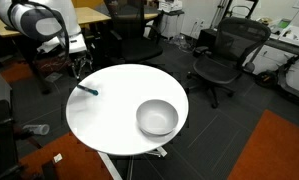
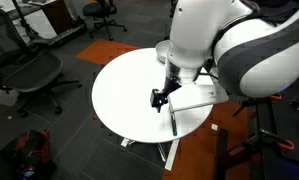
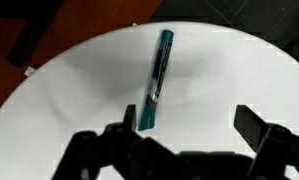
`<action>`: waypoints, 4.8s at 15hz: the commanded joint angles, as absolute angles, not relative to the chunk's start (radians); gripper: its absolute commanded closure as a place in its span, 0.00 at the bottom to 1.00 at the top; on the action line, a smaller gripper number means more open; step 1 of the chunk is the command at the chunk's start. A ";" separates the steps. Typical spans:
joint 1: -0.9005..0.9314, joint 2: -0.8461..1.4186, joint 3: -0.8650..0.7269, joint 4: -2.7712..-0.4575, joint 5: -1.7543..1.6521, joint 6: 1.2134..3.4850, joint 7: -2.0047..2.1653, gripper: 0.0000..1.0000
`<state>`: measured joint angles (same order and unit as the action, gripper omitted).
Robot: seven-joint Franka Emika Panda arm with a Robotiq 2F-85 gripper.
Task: Place the marker in the bowl
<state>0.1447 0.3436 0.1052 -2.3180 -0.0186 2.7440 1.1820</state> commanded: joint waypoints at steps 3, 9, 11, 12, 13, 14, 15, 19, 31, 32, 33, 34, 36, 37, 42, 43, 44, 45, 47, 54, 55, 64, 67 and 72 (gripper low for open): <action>0.197 0.434 0.088 -2.264 0.078 2.753 1.170 0.00; 0.223 0.464 0.060 -2.277 0.116 2.768 1.181 0.00; 0.230 0.474 0.043 -2.274 0.114 2.769 1.185 0.00; 0.233 0.478 0.036 -2.274 0.112 2.771 1.186 0.00; 0.238 0.482 0.029 -2.270 0.108 2.771 1.186 0.00; 0.239 0.486 0.025 -2.269 0.107 2.773 1.185 0.00; 0.241 0.490 0.021 -2.266 0.106 2.772 1.183 0.00; 0.251 0.503 0.005 -2.259 0.099 2.771 1.183 0.34; 0.257 0.497 -0.009 -2.262 0.095 2.773 1.178 0.95; 0.273 0.482 -0.024 -2.269 0.078 2.768 1.189 0.95; 0.293 0.459 -0.046 -2.281 0.054 2.766 1.203 0.95; 0.323 0.428 -0.079 -2.296 0.019 2.762 1.224 0.95; 0.374 0.372 -0.143 -2.315 -0.064 2.744 1.253 0.95; 0.396 0.340 -0.173 -2.323 -0.113 2.733 1.273 0.95; 0.388 0.188 -0.242 -2.340 -0.354 2.664 1.366 0.95; 0.365 0.158 -0.238 -2.344 -0.390 2.650 1.374 0.95; 0.335 0.122 -0.233 -2.344 -0.420 2.626 1.372 0.95; 0.304 0.095 -0.221 -2.341 -0.444 2.603 1.363 0.95; 0.230 0.037 -0.196 -2.331 -0.458 2.549 1.318 0.95; 0.004 -0.050 -0.162 -2.294 -0.387 2.468 1.099 0.95; -0.018 -0.044 -0.163 -2.285 -0.378 2.472 1.068 0.95; -0.105 0.100 -0.180 -2.212 -0.302 2.552 0.982 0.95; -0.109 0.174 -0.194 -2.176 -0.306 2.600 1.002 0.95; -0.092 0.300 -0.233 -2.100 -0.284 2.664 1.043 0.95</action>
<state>-0.1021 0.2256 -0.2131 -2.1634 -0.3183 2.6360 1.0267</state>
